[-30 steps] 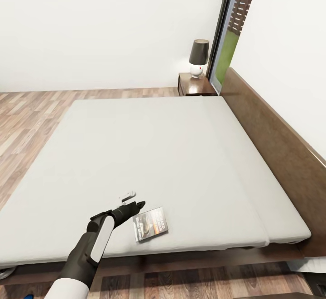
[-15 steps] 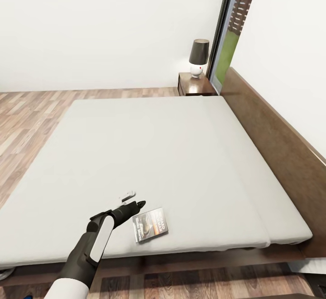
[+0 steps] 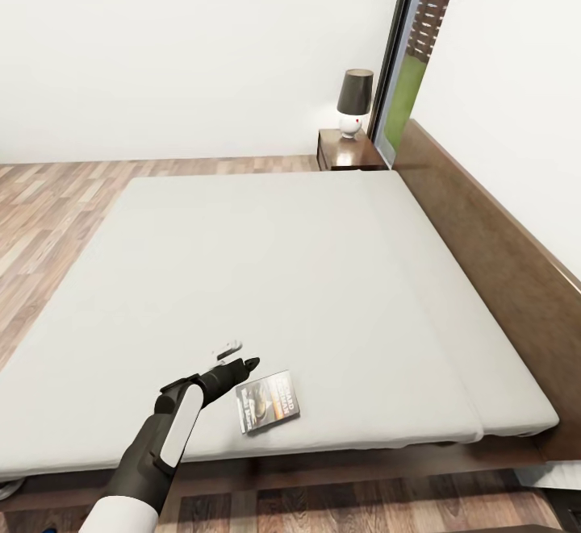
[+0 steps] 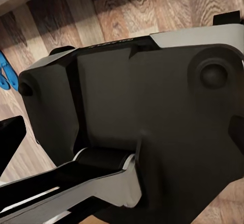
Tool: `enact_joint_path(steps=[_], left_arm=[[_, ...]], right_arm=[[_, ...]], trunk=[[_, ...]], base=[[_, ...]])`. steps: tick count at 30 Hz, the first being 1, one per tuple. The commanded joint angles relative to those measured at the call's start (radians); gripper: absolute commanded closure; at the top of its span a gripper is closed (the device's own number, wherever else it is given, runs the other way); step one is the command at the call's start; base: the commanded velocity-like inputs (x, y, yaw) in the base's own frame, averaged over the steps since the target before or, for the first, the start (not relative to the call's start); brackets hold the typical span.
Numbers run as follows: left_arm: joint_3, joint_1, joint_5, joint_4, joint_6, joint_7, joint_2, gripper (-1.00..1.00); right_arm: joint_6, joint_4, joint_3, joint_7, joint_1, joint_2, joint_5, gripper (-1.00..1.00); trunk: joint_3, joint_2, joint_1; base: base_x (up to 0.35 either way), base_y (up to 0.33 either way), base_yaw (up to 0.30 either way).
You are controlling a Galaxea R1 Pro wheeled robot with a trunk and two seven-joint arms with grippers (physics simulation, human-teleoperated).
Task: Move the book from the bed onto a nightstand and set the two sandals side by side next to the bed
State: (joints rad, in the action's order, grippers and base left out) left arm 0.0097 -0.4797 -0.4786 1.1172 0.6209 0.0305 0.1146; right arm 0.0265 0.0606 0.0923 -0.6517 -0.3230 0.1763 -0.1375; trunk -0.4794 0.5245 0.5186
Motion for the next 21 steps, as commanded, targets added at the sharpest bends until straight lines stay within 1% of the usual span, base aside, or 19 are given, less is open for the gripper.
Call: enact_joint_path(steps=[1, 21], left_arm=[[0.001, 0.0, -0.007, 0.001, 0.005, 0.003, 0.0, -1.0], [0.001, 0.0, -0.007, 0.001, 0.006, 0.003, 0.0, -1.0]], right_arm=[[0.003, -0.001, 0.007, -0.005, -0.001, 0.0, -0.001, -1.0], [0.003, -0.001, 0.007, -0.005, 0.0, 0.0, -0.001, -1.0]], trunk=[[-0.004, 0.009, 0.004], [-0.067, 0.149, 0.081]], base=[[0.0, 0.0, 0.0], [0.0, 0.0, 0.0]])
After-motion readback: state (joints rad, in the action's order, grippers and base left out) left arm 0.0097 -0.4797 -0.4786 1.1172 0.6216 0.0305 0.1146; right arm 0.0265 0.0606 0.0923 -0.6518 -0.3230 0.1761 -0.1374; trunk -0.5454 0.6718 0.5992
